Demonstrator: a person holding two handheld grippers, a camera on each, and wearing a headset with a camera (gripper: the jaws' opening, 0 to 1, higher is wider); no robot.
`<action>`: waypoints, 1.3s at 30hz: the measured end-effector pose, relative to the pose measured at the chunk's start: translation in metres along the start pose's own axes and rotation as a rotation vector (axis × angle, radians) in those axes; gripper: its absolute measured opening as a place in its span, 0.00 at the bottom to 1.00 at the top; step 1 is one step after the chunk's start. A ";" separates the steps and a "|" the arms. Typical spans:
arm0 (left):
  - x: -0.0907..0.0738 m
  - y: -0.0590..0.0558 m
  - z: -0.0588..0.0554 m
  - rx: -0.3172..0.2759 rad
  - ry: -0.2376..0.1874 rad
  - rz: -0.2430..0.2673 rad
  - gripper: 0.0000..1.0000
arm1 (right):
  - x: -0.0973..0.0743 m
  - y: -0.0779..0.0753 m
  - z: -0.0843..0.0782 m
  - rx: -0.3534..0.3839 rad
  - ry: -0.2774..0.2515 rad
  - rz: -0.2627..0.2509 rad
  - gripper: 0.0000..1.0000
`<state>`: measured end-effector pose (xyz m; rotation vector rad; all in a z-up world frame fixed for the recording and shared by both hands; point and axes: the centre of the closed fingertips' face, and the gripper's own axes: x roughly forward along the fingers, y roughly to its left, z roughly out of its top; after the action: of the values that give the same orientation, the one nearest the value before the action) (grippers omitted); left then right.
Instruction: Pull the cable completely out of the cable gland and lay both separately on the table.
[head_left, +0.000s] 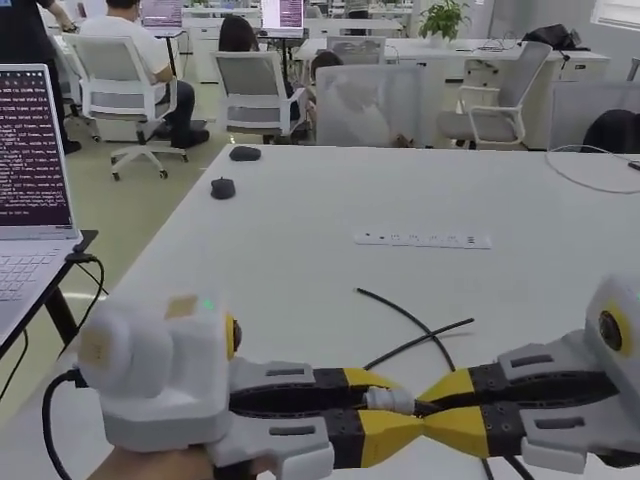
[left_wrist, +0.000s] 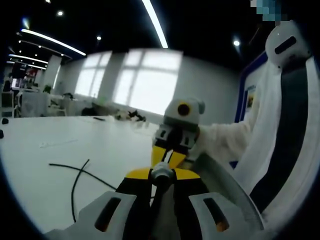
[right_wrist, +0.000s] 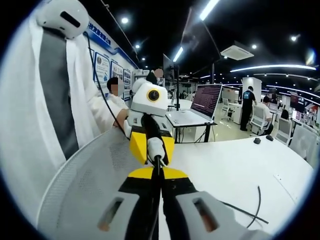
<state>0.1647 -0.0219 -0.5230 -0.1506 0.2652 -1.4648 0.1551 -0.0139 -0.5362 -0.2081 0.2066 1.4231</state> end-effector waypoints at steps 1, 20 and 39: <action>0.000 0.000 0.000 0.000 0.002 -0.001 0.16 | 0.000 0.000 0.000 0.001 0.001 0.001 0.03; -0.006 0.007 0.007 -0.030 -0.036 0.026 0.16 | -0.015 -0.010 -0.020 0.029 0.041 -0.041 0.03; -0.009 0.005 0.020 -0.064 -0.109 0.022 0.16 | -0.039 -0.020 -0.050 0.060 0.100 -0.123 0.03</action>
<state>0.1743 -0.0133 -0.5049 -0.2778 0.2243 -1.4218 0.1691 -0.0676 -0.5737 -0.2391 0.3127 1.2843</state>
